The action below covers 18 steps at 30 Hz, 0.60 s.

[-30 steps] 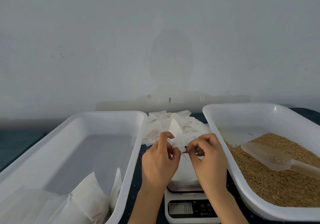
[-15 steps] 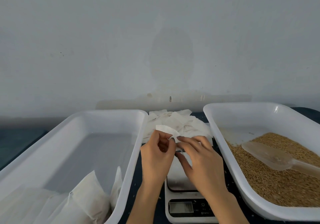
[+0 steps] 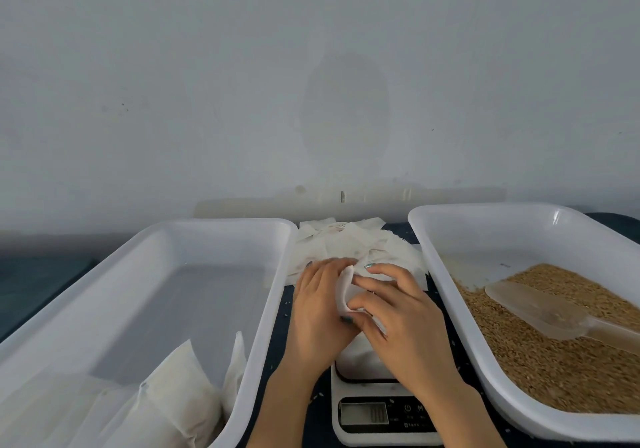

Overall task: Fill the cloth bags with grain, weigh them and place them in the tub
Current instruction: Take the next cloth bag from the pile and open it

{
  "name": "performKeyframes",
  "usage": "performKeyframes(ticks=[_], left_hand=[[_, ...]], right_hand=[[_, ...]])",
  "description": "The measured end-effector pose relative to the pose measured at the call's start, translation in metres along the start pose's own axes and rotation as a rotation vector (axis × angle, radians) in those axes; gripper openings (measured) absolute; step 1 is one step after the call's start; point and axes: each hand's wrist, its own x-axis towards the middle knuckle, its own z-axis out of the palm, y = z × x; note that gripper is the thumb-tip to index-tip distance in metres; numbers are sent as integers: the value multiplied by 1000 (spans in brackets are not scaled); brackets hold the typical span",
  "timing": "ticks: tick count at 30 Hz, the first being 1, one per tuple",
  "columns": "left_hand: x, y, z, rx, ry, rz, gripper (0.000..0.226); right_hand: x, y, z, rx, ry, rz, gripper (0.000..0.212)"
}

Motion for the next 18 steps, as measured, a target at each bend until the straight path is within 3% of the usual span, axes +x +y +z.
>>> performKeyframes(ticks=[3,9,11,13,18], left_hand=[[1,-1,-4,-30,25,-132,33],[0,-5,-4,-119,-52,-286,37],[-1,-5,-3,-134,-62,-307,26],[-1,-6,-2,-150,-61,-322,21],[-1,-10,-1,-153,-97,-363,41]], right_hand=[[0,0,0,17,17,-31,7],[-2,0,2,29,63,-12,6],[-2,0,1,19,78,-10,2],[-1,-1,-2,27,66,15,11],[7,-13,-27,77,-135,87,19]])
